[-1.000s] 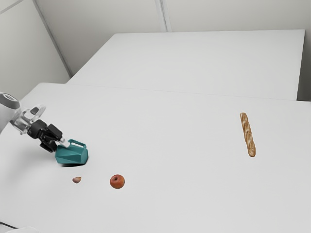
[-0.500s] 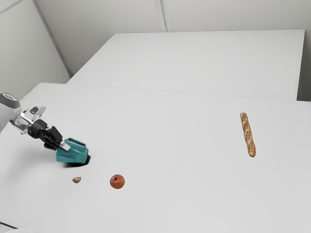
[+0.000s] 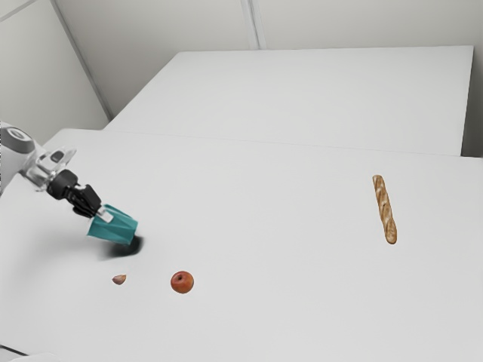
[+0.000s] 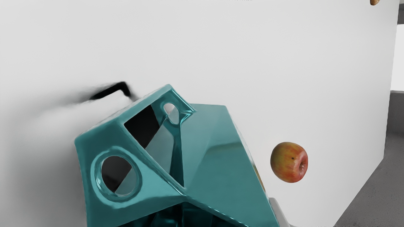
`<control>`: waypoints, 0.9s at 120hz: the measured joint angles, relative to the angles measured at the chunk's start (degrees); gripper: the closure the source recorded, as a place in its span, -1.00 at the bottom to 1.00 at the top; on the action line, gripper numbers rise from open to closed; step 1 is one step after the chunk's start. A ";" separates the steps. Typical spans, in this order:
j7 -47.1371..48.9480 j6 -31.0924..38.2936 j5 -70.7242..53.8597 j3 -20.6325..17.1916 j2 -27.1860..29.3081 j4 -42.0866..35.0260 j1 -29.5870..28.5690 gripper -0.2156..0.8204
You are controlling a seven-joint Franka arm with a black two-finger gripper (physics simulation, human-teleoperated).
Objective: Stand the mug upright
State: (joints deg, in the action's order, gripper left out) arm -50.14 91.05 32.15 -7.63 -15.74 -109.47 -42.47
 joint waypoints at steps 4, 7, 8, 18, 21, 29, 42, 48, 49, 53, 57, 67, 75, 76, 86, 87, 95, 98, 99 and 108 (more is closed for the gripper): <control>0.04 0.90 -0.81 -0.92 1.20 -0.66 0.05 0.90; 0.15 1.64 -1.57 -1.65 2.26 -1.25 0.12 0.90; 0.20 1.89 -1.85 -1.88 2.61 -1.43 0.14 0.90; 0.84 4.58 -5.28 -4.84 5.96 -2.83 0.12 0.90; 1.13 5.39 -6.45 -5.84 6.79 -3.15 0.09 0.90; 1.98 7.70 -9.54 -8.66 8.09 -3.78 0.12 0.90; 3.60 12.05 -14.23 -13.18 9.52 -5.14 -0.02 0.91; 4.69 13.98 -16.50 -15.61 10.59 -5.83 -0.04 0.91; 4.89 14.33 -16.88 -16.06 10.82 -6.07 -0.08 0.91; 5.75 15.71 -18.27 -17.56 11.58 -7.02 0.08 0.91; 6.66 17.01 -19.67 -18.84 12.17 -7.79 0.38 0.91; 9.10 19.77 -22.16 -21.58 13.77 -9.44 0.87 0.91; 11.14 21.65 -23.26 -23.65 15.04 -10.71 0.98 0.91; 11.39 21.86 -23.36 -23.86 15.17 -10.86 1.04 0.91; 13.93 23.92 -24.09 -26.38 15.90 -12.18 1.31 0.91; 14.19 24.11 -24.14 -26.64 15.96 -12.27 1.33 0.91; 16.19 25.44 -24.47 -28.17 16.79 -13.34 1.98 0.91; 16.96 25.86 -24.55 -28.81 17.04 -13.74 2.15 0.91; 17.22 25.99 -24.58 -28.98 17.10 -13.87 2.26 0.91; 19.47 27.20 -24.78 -30.93 17.59 -14.92 2.50 0.92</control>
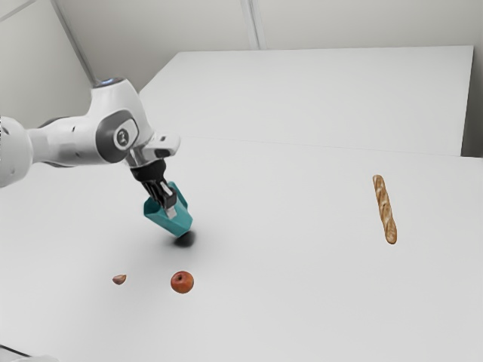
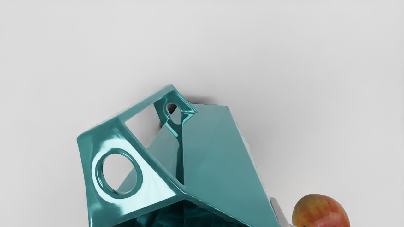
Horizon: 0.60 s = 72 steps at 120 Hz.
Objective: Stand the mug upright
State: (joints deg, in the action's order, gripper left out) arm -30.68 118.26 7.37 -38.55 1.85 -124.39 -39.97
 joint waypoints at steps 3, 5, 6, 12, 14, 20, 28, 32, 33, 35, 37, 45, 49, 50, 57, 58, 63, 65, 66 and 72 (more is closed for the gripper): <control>0.73 0.41 -0.11 -0.77 0.11 -0.23 -0.15 0.92; 1.23 0.70 -0.36 -1.22 0.18 -0.40 -0.22 0.92; 1.49 0.85 -0.51 -1.42 0.21 -0.51 -0.25 0.92; 3.03 1.77 -1.19 -2.76 0.36 -1.10 -0.66 0.92; 3.51 2.09 -1.38 -3.06 0.34 -1.27 -0.70 0.92; 4.89 3.07 -1.82 -3.59 0.37 -1.86 -0.68 0.92; 6.67 4.17 -2.94 -4.36 0.29 -2.35 -1.10 0.92; 7.52 4.60 -3.45 -4.59 0.21 -2.48 -1.28 0.92; 7.73 4.69 -3.61 -4.63 0.15 -2.50 -1.30 0.92; 8.13 4.87 -3.92 -4.70 0.05 -2.54 -1.35 0.92; 8.52 5.04 -4.21 -4.76 -0.05 -2.57 -1.42 0.92; 10.00 5.47 -5.39 -4.96 -0.68 -2.50 -1.61 0.92; 10.68 5.53 -5.97 -5.04 -1.19 -2.27 -1.65 0.93; 10.84 5.53 -6.10 -5.05 -1.31 -2.21 -1.66 0.93; 12.01 5.10 -6.83 -5.10 -2.34 -1.52 -1.62 0.93; 12.18 5.00 -6.91 -5.10 -2.50 -1.36 -1.61 0.93; 12.97 4.47 -7.26 -5.14 -3.27 -0.77 -1.59 0.93; 13.27 4.25 -7.45 -5.14 -3.64 -0.53 -1.55 0.93; 13.42 4.14 -7.57 -5.14 -3.82 -0.41 -1.53 0.93; 14.43 3.28 -8.38 -5.14 -5.18 0.38 -1.35 0.93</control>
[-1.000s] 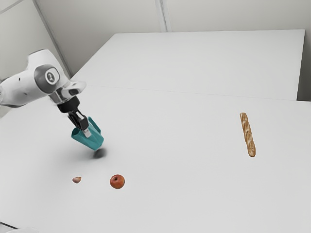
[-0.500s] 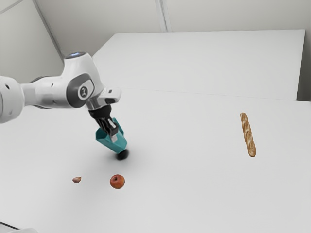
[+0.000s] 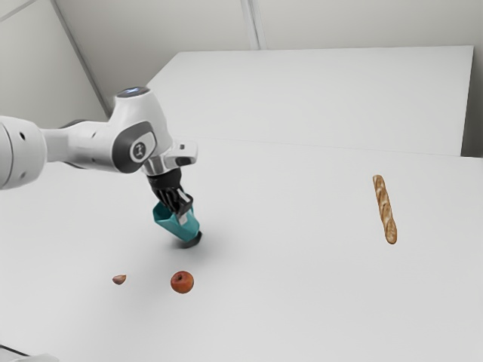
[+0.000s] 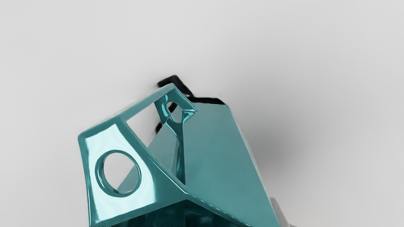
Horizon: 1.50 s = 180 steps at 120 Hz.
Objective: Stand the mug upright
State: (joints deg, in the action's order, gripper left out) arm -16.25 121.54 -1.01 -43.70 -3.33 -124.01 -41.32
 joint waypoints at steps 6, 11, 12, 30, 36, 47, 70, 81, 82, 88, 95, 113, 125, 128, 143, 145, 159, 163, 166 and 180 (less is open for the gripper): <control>0.97 -0.82 -0.70 0.00 -0.69 0.36 0.09 0.93; 1.73 -1.41 -1.10 0.01 -1.08 0.48 0.15 0.93; 1.88 -1.52 -1.17 0.01 -1.15 0.50 0.16 0.93; 4.26 -2.85 -1.87 0.00 -1.47 0.58 0.41 0.93; 4.93 -3.07 -1.98 0.00 -1.47 0.57 0.55 0.93; 6.01 -3.22 -2.01 0.02 -1.45 0.51 0.73 0.89; 7.70 -3.33 -1.91 0.01 -0.80 0.41 1.09 0.71; 8.33 -3.36 -1.87 -0.12 0.35 0.30 1.48 0.64; 8.38 -3.36 -1.86 -0.24 0.50 0.29 1.40 0.63; 8.69 -3.38 -1.82 -0.86 1.61 0.26 1.07 0.59; 9.02 -3.54 -1.65 -1.50 3.12 0.25 0.80 0.51; 9.73 -4.64 -0.97 -2.51 7.64 0.73 1.02 0.12; 10.14 -7.30 -0.71 -2.83 9.27 5.17 1.86 -0.15; 10.32 -8.66 -0.67 -2.90 9.09 7.55 1.93 -0.19; 11.29 -14.56 -0.13 -3.31 8.72 16.76 2.04 -0.37; 11.41 -15.19 -0.05 -3.17 8.68 17.65 2.11 -0.38; 12.50 -19.27 0.25 -2.23 8.05 23.63 2.10 -0.47; 12.97 -20.56 0.22 0.63 7.90 25.31 5.20 -0.48; 13.27 -21.51 0.19 4.88 7.84 26.19 9.73 -0.50; 14.55 -25.78 0.05 21.47 7.49 28.87 26.81 -0.53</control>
State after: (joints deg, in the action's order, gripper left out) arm -1.70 95.76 -0.96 -22.23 4.16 -95.14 -14.51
